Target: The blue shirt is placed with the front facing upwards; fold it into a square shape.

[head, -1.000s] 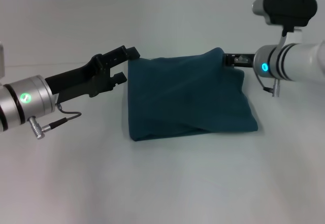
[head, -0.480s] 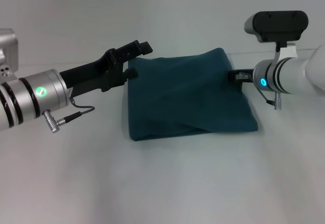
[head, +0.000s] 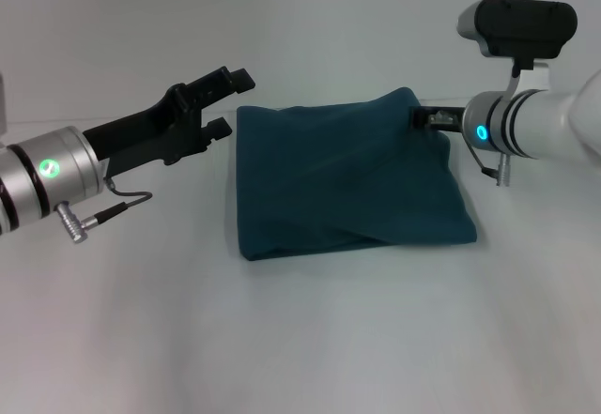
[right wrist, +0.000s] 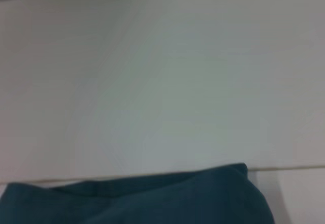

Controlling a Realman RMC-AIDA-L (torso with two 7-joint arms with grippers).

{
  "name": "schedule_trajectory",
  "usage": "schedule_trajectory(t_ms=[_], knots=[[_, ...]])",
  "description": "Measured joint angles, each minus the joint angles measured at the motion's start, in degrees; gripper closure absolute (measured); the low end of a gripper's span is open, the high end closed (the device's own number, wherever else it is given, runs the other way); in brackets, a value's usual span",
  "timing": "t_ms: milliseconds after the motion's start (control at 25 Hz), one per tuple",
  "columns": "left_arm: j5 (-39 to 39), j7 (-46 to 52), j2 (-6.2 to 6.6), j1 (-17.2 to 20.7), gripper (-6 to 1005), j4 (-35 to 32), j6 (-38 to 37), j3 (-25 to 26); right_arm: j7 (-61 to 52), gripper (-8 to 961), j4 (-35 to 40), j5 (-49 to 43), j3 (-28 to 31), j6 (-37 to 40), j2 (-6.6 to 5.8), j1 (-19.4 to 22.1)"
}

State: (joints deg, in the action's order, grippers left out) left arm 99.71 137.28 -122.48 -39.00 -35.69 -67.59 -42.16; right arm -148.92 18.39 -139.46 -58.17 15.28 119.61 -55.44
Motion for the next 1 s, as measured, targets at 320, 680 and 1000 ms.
schedule_trajectory(t_ms=[320,680,1000], knots=[[-0.2,0.0,-0.3,-0.5,50,-0.1,1.1,-0.3,0.2,802,-2.2,0.5,-3.5,-1.1,0.37,-1.4],[-0.2,-0.7,-1.0,-2.2,50,0.3,2.9,-0.5,0.2,802,-4.4,0.3,-7.6,1.9,-0.92,-1.2],[-0.2,-0.8,-0.82,-1.7,51,0.2,2.7,-0.5,-0.4,802,6.8,0.3,-7.3,8.5,-0.94,3.9]])
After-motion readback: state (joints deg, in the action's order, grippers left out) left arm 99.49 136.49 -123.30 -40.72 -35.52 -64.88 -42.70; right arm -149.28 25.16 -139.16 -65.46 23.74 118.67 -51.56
